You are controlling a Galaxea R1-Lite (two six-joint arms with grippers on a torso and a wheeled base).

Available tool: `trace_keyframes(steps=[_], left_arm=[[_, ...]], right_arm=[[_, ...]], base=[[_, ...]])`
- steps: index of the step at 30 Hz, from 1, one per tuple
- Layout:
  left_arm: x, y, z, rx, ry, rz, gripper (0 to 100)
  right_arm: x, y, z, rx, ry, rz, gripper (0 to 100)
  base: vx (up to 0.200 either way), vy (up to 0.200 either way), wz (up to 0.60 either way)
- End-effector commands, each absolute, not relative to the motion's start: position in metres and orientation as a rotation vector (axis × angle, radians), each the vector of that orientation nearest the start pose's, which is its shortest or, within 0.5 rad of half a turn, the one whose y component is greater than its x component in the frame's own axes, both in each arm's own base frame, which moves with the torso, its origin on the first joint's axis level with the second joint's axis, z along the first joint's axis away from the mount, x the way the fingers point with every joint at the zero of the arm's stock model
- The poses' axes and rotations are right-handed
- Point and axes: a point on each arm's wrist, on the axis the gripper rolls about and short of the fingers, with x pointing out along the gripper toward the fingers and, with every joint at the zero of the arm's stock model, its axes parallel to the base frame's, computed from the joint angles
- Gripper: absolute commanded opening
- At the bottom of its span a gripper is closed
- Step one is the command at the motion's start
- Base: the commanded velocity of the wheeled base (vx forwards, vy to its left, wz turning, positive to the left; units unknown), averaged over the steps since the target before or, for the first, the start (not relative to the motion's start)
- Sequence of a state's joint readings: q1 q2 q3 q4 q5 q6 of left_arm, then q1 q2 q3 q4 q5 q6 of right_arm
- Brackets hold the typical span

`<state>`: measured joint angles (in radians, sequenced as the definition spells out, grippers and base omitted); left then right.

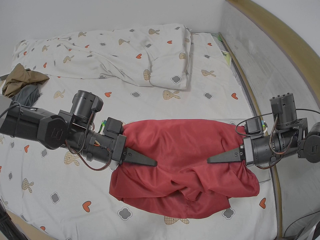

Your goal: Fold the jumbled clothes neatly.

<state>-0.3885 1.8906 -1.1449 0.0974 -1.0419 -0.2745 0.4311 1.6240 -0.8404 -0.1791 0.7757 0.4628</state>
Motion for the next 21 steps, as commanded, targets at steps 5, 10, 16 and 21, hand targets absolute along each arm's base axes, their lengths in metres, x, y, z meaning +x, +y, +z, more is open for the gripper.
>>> trace_keyframes(steps=[5, 10, 16, 21], left_arm=[[0.302, -0.144, 0.155, -0.506, 1.048, -1.220, 0], [0.300, -0.148, 0.158, -0.497, 1.040, -1.234, 0], [0.299, -0.152, 0.160, -0.489, 1.035, -1.249, 0], [0.301, -0.158, 0.163, -0.477, 1.026, -1.266, 0]], right_arm=[[0.238, 0.127, 0.178, 0.494, 0.882, 0.985, 0], [0.238, 0.128, 0.177, 0.476, 0.870, 0.935, 0], [0.238, 0.126, 0.179, 0.478, 0.858, 0.926, 0], [0.237, 0.122, 0.182, 0.478, 0.840, 0.914, 0]], base=[[0.000, 0.000, 0.00], [0.000, 0.000, 0.00], [0.000, 0.000, 0.00], [0.000, 0.000, 0.00]])
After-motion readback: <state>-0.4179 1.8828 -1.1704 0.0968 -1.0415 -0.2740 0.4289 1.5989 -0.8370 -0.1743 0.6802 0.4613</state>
